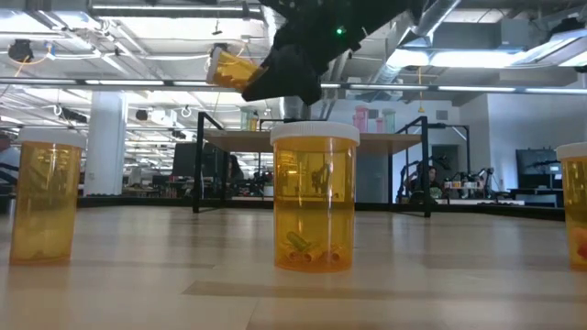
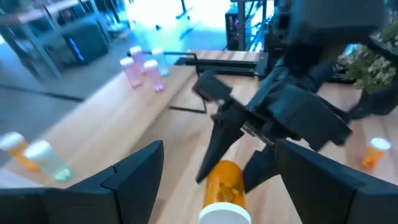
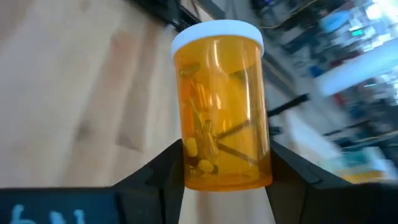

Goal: Pick and place medicine bottles onto shelf by color
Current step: Put the top large orange pill bottle on the shelf

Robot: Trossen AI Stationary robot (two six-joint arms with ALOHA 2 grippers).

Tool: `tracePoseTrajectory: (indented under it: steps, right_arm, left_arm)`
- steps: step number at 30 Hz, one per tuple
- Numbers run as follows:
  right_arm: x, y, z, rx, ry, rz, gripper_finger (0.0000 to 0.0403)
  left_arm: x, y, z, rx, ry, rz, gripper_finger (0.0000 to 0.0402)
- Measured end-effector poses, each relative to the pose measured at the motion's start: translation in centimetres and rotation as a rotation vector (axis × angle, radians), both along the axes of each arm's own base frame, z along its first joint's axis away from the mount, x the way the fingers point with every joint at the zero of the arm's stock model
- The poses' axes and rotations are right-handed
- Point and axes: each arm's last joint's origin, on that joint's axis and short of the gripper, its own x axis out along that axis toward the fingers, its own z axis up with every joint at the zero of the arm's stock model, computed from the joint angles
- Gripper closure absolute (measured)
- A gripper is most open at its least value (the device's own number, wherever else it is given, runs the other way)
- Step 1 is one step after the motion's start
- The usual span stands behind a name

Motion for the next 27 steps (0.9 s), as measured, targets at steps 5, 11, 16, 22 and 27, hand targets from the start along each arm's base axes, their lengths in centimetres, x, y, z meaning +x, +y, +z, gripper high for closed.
tracePoseTrajectory:
  steps: [5,11,16,22,27]
  right_arm:
    - [0.3,-1.0,-0.1,0.164,-0.029,0.050,0.0219]
    - [-0.6,-1.7,0.4,0.311,-0.075,0.135,0.0208]
    - [-3.9,-2.6,1.8,0.391,-0.226,0.193,0.0214]
    - [-7.8,-3.5,1.8,0.506,-0.421,0.310,0.0200]
    - [-8.6,-3.4,1.8,0.555,-0.488,0.373,0.0196]
  left_arm:
    - [-0.3,-1.5,-0.8,0.090,0.020,-0.008,0.0106]
    - [-0.8,-2.4,-2.6,0.138,0.012,-0.002,0.0106]
    - [-0.7,-2.8,-3.6,0.121,-0.033,-0.045,0.0106]
    - [0.1,-2.3,-4.9,0.130,-0.194,-0.141,0.0106]
    - [1.4,-0.4,-5.5,0.122,-0.367,-0.210,0.0106]
